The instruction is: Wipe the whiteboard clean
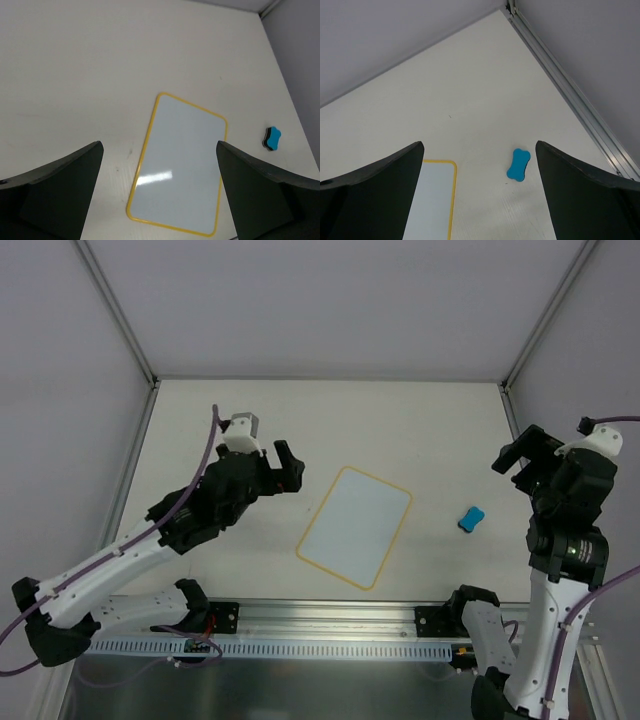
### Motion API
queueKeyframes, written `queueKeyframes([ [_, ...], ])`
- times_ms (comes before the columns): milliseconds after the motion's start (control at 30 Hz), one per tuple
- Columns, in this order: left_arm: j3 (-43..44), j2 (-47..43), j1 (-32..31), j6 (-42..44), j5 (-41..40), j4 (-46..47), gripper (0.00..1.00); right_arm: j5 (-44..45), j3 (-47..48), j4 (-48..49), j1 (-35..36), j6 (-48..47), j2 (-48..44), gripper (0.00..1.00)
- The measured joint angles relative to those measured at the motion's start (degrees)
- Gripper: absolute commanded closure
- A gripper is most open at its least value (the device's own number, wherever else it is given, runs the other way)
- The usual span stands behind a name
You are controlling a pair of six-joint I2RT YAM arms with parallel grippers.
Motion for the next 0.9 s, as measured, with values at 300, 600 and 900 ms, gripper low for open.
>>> queueKeyframes([
  [300, 2.8, -19.4, 0.0, 16.9, -13.3, -2.8, 0.01, -1.5, 4.8, -0.7, 3.7, -5.7, -8.3, 0.01],
  [600, 3.1, -32.2, 0.0, 26.4, -21.0, -3.4, 0.01, 3.1, 4.2, -0.5, 12.2, -11.2, -14.8, 0.01],
  [900, 1.1, -38.4, 0.0, 29.3, -22.7, -4.4, 0.01, 7.8, -0.1, 1.8, 18.2, -15.2, -21.9, 0.01],
])
